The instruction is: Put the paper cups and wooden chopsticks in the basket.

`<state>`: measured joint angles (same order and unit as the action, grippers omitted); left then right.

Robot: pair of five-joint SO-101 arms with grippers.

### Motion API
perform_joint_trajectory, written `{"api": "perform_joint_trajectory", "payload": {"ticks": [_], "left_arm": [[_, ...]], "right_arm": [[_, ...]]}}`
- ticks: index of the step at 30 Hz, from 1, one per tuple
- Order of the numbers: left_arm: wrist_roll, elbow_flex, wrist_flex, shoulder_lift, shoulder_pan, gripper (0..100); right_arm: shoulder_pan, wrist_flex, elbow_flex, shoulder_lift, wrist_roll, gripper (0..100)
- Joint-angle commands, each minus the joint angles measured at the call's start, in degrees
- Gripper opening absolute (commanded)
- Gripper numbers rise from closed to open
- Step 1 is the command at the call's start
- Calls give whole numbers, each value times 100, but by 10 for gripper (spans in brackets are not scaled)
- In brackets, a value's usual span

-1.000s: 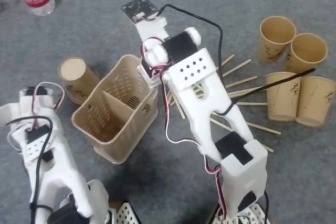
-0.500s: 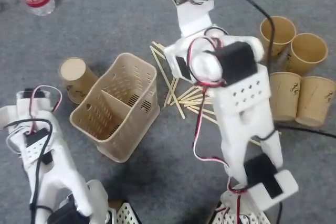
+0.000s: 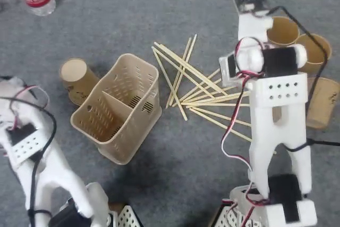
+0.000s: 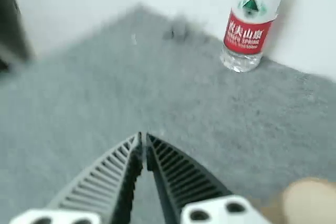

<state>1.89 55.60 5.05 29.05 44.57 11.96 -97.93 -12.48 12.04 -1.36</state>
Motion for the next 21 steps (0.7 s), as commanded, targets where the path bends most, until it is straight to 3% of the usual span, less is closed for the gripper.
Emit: {"api": "perform_joint_trajectory", "payload": {"ticks": [1, 5, 10, 16, 21], "left_arm": [[-800, -558, 149, 79, -492, 30], [-985, -1613, 2022, 35, -1292, 131], [18, -3125, 3982, -378, -1609, 188], [18, -5305, 6242, -2664, -1582, 190], [18, -8382, 8703, -4809, -1582, 221]], "right_arm": [[-40, 778, 923, 488, 70, 332], [101, 1587, 1934, 840, 53, 332], [75, 1956, 2664, 1174, 26, 332], [110, 2193, 3042, 1305, 44, 332], [110, 2308, 3253, 1297, 53, 332]]}}
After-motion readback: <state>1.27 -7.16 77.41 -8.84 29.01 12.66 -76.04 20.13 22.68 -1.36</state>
